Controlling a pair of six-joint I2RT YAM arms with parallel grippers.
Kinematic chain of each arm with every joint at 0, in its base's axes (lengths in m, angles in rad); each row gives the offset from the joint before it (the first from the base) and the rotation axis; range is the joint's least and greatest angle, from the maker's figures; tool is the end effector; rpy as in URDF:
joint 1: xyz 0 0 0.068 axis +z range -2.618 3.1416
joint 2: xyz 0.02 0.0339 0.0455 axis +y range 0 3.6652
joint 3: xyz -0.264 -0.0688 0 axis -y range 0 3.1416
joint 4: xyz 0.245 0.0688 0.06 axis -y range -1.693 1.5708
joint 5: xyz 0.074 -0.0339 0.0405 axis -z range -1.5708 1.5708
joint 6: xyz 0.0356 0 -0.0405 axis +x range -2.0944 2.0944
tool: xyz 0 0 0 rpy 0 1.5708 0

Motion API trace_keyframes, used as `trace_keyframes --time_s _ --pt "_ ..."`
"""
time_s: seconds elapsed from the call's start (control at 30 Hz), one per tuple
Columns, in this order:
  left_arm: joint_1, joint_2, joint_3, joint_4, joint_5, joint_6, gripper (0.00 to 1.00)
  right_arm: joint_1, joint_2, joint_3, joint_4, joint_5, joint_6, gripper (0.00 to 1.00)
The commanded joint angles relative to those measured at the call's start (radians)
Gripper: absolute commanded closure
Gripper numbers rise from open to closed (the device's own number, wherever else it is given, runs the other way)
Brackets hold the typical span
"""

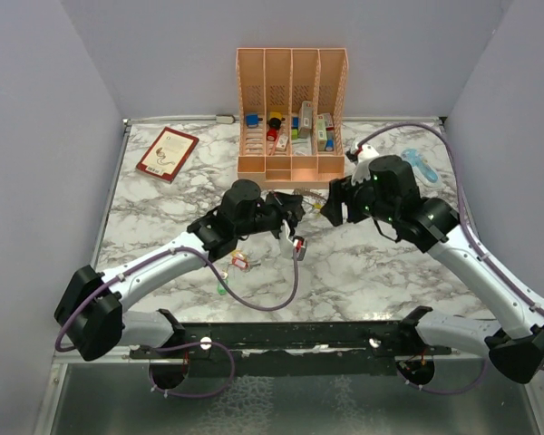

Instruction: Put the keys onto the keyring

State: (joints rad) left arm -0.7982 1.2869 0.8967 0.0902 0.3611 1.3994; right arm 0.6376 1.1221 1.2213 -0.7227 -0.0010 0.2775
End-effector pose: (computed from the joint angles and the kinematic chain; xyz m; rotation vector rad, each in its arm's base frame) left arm 0.1990 -0.2222 0.2975 1.7468 0.6144 0.0807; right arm 0.1866 0.1383 0.3713 -0.4020 2.2055 0.5086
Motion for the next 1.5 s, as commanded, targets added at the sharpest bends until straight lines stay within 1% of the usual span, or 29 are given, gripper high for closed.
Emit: trace_keyframes --time_s 0.0,0.07,0.2,0.27,0.33,0.47,0.5,0.53,0.6,0.77,0.83,1.03,1.13,1.17,1.23,1.33,1.37,1.47 --pt "0.027 -0.046 -0.009 0.137 0.157 -0.128 1.0 -0.022 -0.059 -0.125 0.131 0.017 -0.14 0.32" --pt "0.032 -0.043 -0.002 0.141 0.18 -0.181 1.0 -0.024 -0.08 -0.174 0.171 0.007 -0.171 0.31" --pt "0.046 -0.038 0.007 0.146 0.249 -0.269 1.0 -0.024 -0.155 -0.288 0.324 -0.088 -0.247 0.31" --pt "0.05 -0.038 0.01 0.141 0.282 -0.293 1.0 -0.024 -0.184 -0.333 0.399 -0.08 -0.276 0.31" --pt "0.053 -0.036 0.018 0.127 0.32 -0.315 1.0 -0.024 -0.198 -0.358 0.457 -0.087 -0.31 0.31" --pt "0.058 -0.029 0.04 0.097 0.374 -0.357 1.0 -0.024 -0.177 -0.373 0.512 -0.103 -0.365 0.31" --pt "0.06 -0.03 0.041 0.096 0.385 -0.364 0.77 -0.024 -0.168 -0.376 0.524 -0.11 -0.374 0.32" --pt "0.061 -0.031 0.044 0.093 0.394 -0.373 0.99 -0.024 -0.16 -0.377 0.532 -0.115 -0.382 0.33" --pt "0.063 -0.031 0.052 0.081 0.406 -0.382 1.0 -0.024 -0.146 -0.38 0.545 -0.126 -0.392 0.37" --pt "0.072 -0.032 0.06 0.071 0.408 -0.389 1.0 -0.024 -0.147 -0.398 0.558 -0.152 -0.398 0.52" --pt "0.076 -0.032 0.061 0.076 0.409 -0.397 1.0 -0.024 -0.153 -0.41 0.557 -0.164 -0.396 0.54" --pt "0.084 -0.032 0.061 0.106 0.426 -0.438 1.0 -0.024 -0.156 -0.462 0.593 -0.194 -0.387 0.56" --pt "0.086 -0.032 0.066 0.113 0.433 -0.452 1.0 -0.024 -0.154 -0.474 0.611 -0.205 -0.384 0.59" --pt "0.089 -0.031 0.069 0.117 0.434 -0.459 1.0 -0.024 -0.15 -0.475 0.612 -0.21 -0.385 0.61" --pt "0.094 -0.031 0.073 0.123 0.444 -0.475 1.0 -0.024 -0.141 -0.474 0.619 -0.208 -0.383 0.71" --pt "0.097 -0.032 0.073 0.132 0.45 -0.486 1.0 -0.024 -0.13 -0.468 0.623 -0.219 -0.378 0.93" --pt "0.098 -0.031 0.072 0.139 0.446 -0.498 1.0 -0.024 -0.13 -0.463 0.622 -0.22 -0.372 0.98" --pt "0.11 -0.031 0.067 0.171 0.427 -0.538 1.0 -0.024 -0.138 -0.449 0.595 -0.214 -0.348 0.98"
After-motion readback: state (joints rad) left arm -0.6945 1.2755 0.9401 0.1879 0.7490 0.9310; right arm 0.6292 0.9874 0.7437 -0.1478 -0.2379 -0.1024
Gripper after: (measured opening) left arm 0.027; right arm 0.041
